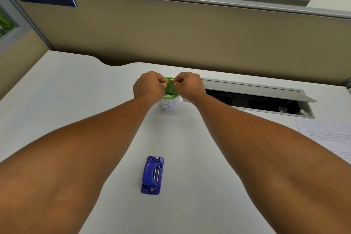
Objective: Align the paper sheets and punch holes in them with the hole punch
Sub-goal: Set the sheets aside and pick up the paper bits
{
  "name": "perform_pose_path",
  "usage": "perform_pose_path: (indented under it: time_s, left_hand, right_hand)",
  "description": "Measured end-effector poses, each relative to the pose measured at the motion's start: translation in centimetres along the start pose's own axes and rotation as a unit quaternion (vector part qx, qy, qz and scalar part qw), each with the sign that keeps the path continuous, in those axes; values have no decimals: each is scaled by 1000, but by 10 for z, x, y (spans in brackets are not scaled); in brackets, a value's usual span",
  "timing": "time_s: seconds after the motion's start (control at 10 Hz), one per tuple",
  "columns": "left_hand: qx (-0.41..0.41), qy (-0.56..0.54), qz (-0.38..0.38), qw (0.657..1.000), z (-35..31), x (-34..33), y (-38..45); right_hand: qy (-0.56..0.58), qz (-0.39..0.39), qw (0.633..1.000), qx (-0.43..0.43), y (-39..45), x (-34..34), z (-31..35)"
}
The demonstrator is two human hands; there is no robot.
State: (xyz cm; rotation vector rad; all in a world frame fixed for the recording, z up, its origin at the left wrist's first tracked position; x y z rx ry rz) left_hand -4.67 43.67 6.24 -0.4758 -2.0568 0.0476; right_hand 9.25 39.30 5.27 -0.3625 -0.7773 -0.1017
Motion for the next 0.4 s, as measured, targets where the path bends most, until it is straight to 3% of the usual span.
perform_pose_path:
  time_s: [0.4]
  left_hand:
    - [-20, -17, -16, 1000, -20, 12, -36]
  right_hand:
    - [43, 13, 998, 50, -40, 10, 13]
Point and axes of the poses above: each hand's wrist, its own y-axis towards the middle knuckle, its own x-axis out of the back of the hand, z = x × y, the point moved 6 cm from there along y, towards the middle knuckle, and after that the axes turned 15 degrees about z, right-handed, at the moved point
